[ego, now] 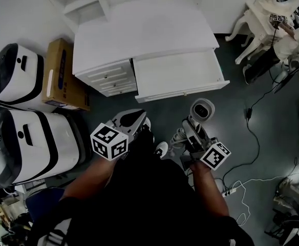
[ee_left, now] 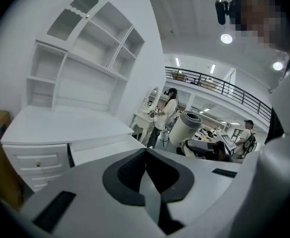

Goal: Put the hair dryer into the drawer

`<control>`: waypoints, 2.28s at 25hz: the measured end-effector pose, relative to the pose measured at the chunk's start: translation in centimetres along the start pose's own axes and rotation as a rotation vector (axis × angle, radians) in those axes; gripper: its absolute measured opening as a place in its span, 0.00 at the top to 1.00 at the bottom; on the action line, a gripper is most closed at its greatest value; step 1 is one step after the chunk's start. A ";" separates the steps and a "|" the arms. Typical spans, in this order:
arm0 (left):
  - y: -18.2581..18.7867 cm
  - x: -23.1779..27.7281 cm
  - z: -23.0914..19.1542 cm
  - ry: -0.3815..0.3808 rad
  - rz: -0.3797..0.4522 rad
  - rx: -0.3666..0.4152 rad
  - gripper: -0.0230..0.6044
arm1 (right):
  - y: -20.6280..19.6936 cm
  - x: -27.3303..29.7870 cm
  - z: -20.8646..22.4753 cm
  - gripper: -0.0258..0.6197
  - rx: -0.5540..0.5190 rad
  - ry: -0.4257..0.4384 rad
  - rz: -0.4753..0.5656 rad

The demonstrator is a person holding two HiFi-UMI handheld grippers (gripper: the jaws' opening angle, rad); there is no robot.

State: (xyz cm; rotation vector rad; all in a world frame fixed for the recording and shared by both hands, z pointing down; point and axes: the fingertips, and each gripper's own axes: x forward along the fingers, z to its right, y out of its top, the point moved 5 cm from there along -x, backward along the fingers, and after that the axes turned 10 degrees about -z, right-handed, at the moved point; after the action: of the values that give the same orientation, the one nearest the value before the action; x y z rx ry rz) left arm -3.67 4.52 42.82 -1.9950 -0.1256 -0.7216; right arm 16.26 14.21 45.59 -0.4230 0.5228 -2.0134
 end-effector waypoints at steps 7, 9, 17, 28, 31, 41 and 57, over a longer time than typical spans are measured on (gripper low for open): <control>1.4 2.1 -1.5 -0.021 -0.014 0.002 0.95 | 1.4 1.2 0.7 0.62 -0.011 -0.017 0.000; 2.3 2.6 -2.1 -0.026 -0.011 0.008 0.95 | 2.2 1.7 0.8 0.62 -0.021 -0.025 0.003; 5.5 4.7 -5.7 -0.019 0.013 0.035 0.95 | 5.9 5.1 2.3 0.62 -0.054 -0.077 -0.031; 8.6 6.1 -14.1 0.005 0.027 0.009 0.95 | 9.8 13.2 3.8 0.62 -0.105 -0.089 -0.115; 9.3 6.9 -16.1 -0.003 0.020 0.001 0.95 | 10.3 15.2 5.0 0.62 -0.096 -0.110 -0.129; 8.3 9.1 -21.8 -0.027 -0.023 -0.038 0.95 | 10.1 20.8 7.4 0.62 -0.090 -0.166 -0.183; 6.7 8.8 -24.8 0.063 -0.026 -0.114 0.95 | 9.1 27.0 14.2 0.62 -0.319 -0.237 -0.504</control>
State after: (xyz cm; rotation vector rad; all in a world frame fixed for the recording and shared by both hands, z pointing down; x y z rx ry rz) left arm -4.76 -21.32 51.08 -2.0794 -0.0743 -0.8234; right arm 17.46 -16.18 54.93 -1.0620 0.6351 -2.3150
